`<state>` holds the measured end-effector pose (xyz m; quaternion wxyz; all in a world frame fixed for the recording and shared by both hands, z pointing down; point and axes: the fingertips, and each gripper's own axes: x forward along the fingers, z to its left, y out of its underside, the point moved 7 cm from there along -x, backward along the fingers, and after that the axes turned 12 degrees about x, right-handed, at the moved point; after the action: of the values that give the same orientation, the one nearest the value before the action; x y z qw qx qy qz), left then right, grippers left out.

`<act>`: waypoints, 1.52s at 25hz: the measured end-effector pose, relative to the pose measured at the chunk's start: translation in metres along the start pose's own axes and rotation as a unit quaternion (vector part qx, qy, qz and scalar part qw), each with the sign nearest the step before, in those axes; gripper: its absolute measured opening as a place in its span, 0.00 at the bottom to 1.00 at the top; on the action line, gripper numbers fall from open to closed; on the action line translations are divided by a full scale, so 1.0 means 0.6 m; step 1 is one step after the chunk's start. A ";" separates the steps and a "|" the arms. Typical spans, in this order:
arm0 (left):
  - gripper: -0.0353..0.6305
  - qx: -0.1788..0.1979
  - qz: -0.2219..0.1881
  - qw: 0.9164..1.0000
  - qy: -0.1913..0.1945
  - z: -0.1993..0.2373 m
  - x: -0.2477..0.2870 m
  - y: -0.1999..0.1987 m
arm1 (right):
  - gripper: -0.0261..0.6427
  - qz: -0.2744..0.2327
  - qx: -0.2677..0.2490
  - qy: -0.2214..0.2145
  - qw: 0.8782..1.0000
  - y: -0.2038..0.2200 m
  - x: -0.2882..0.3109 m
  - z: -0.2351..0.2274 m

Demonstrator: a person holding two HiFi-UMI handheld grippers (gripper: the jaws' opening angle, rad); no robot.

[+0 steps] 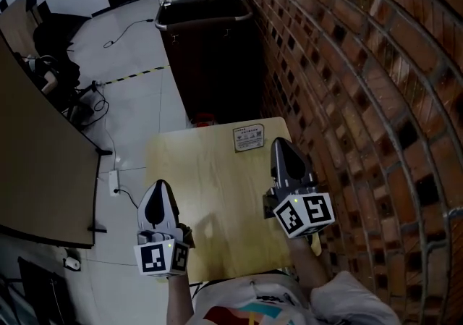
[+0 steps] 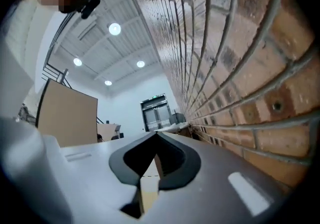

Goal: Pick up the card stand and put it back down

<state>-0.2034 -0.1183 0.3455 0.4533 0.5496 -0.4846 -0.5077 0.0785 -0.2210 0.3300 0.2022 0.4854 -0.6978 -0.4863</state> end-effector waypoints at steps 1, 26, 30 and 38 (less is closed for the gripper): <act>0.06 0.001 -0.004 1.000 0.004 -0.004 -0.003 -0.005 | 0.04 -0.004 0.008 -0.011 1.000 -0.007 -0.017 0.008; 0.06 -0.001 -0.049 0.998 0.041 -0.032 -0.040 -0.049 | 0.04 0.047 -0.022 -0.011 0.999 0.017 -0.122 0.064; 0.06 0.001 -0.049 0.998 0.038 -0.029 -0.043 -0.052 | 0.04 0.056 -0.033 -0.005 0.998 0.026 -0.120 0.067; 0.06 0.004 -0.050 0.998 0.042 -0.035 -0.043 -0.055 | 0.04 0.058 -0.033 -0.005 0.998 0.027 -0.116 0.062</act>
<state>-0.1805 -0.0887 0.3172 0.4456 0.5956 -0.4390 -0.5040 0.0736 -0.1412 0.3409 0.2423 0.4343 -0.7098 -0.4988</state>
